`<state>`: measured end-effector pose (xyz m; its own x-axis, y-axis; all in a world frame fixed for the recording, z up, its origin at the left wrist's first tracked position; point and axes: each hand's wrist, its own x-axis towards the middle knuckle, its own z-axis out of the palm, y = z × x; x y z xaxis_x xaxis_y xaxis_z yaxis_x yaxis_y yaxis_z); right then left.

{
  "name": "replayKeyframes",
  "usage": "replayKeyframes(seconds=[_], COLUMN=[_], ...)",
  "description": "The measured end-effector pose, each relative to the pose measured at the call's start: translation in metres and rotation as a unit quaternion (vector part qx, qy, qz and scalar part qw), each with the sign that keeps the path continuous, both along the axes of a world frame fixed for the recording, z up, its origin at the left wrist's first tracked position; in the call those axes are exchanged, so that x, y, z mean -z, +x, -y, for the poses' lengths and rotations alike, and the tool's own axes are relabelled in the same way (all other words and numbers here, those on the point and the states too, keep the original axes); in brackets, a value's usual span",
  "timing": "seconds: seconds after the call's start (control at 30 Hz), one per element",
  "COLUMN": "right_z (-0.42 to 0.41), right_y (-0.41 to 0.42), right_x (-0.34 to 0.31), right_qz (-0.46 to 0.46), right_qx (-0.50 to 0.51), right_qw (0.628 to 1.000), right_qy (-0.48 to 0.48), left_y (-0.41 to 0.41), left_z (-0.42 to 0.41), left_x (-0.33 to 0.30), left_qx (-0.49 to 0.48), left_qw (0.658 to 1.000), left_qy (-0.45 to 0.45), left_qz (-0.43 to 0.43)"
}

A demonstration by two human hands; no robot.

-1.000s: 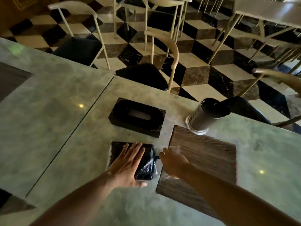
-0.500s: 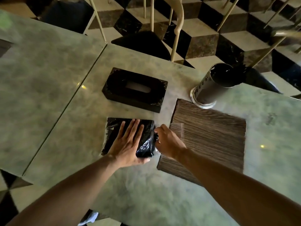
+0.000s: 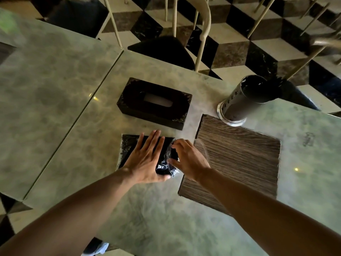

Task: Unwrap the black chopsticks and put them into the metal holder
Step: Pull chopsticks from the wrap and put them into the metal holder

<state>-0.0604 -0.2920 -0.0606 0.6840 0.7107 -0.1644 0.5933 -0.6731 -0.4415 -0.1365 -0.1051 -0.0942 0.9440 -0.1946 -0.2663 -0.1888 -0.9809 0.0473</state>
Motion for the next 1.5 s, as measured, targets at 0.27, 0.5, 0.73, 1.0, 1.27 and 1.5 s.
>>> replayKeyframes(seconds=[0.27, 0.5, 0.73, 1.0, 1.27, 1.5], right_z=[-0.011, -0.031, -0.048, -0.039, -0.042, -0.04], right_y=[0.007, 0.012, 0.012, 0.013, 0.02, 0.019], right_x=[-0.007, -0.012, -0.014, -0.019, -0.016, -0.015], right_qz=[0.031, 0.007, -0.015, -0.031, 0.013, 0.021], right_qx=[-0.076, -0.09, -0.048, -0.004, -0.072, -0.093], right_qw=[0.994, 0.987, 0.98, 0.983, 0.976, 0.964], right_qy=[-0.07, -0.13, -0.194, -0.178, -0.204, -0.247], left_y=[0.006, 0.01, 0.016, 0.017, 0.023, 0.018], left_z=[-0.002, 0.002, 0.002, 0.0, 0.012, 0.012], left_x=[-0.003, 0.003, 0.005, -0.001, 0.001, 0.012], left_qx=[0.017, 0.033, 0.04, 0.039, 0.032, 0.01], left_qw=[1.0, 0.999, 0.999, 0.999, 0.998, 0.997], left_qy=[-0.024, -0.003, -0.028, -0.03, -0.033, -0.052], left_qz=[0.009, -0.013, 0.009, 0.019, 0.04, 0.047])
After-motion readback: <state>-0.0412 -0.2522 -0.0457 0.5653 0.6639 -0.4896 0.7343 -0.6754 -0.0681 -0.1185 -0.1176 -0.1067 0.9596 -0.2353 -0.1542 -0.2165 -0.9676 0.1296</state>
